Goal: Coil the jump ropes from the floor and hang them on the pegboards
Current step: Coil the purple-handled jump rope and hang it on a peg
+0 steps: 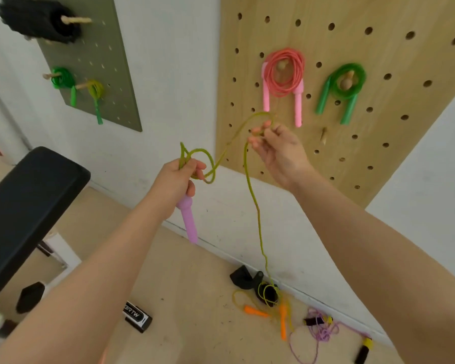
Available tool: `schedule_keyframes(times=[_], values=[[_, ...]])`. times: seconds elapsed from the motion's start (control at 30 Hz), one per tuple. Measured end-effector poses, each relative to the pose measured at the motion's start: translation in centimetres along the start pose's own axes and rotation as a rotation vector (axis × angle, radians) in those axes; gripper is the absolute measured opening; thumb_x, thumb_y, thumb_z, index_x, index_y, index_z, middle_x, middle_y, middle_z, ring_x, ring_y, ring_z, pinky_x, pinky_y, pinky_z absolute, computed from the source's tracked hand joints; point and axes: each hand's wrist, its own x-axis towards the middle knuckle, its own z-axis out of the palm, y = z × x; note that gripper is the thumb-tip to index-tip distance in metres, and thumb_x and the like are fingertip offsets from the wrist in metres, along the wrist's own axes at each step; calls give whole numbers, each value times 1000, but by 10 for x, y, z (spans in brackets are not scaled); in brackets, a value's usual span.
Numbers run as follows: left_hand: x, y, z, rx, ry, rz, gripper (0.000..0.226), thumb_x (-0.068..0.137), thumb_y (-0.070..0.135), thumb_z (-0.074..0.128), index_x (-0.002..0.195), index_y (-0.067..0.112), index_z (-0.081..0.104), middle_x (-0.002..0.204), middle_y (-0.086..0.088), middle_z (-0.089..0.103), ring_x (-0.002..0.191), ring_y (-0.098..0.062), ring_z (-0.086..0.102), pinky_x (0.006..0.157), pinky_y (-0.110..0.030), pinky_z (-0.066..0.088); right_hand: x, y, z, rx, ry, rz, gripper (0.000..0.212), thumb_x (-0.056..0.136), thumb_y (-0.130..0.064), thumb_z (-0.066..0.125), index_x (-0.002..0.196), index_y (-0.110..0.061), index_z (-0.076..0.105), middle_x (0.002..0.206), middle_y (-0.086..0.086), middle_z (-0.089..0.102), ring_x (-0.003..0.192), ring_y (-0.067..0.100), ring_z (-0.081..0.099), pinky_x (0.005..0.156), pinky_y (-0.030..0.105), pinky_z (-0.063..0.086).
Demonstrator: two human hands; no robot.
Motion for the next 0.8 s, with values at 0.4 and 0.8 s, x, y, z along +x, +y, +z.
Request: schedule_keyframes(times=[0.4, 0.8], values=[[-41, -44, 30, 177, -24, -108, 16, 98, 22, 41, 108, 20, 55, 79, 2, 59, 38, -6, 45, 43, -20, 37, -19, 37, -69, -1578, -29, 421, 28, 97, -15, 37, 99, -2, 61, 92, 12, 58, 86, 26, 55, 72, 33, 44], [-59, -23, 3, 147, -64, 94, 28, 96, 14, 45, 73, 11, 61, 67, -3, 48, 50, -6, 45, 51, -16, 38, -48, 78, 13, -956, -594, 285, 22, 88, -13, 59, 109, -7, 62, 96, 3, 64, 95, 14, 59, 86, 24, 43]])
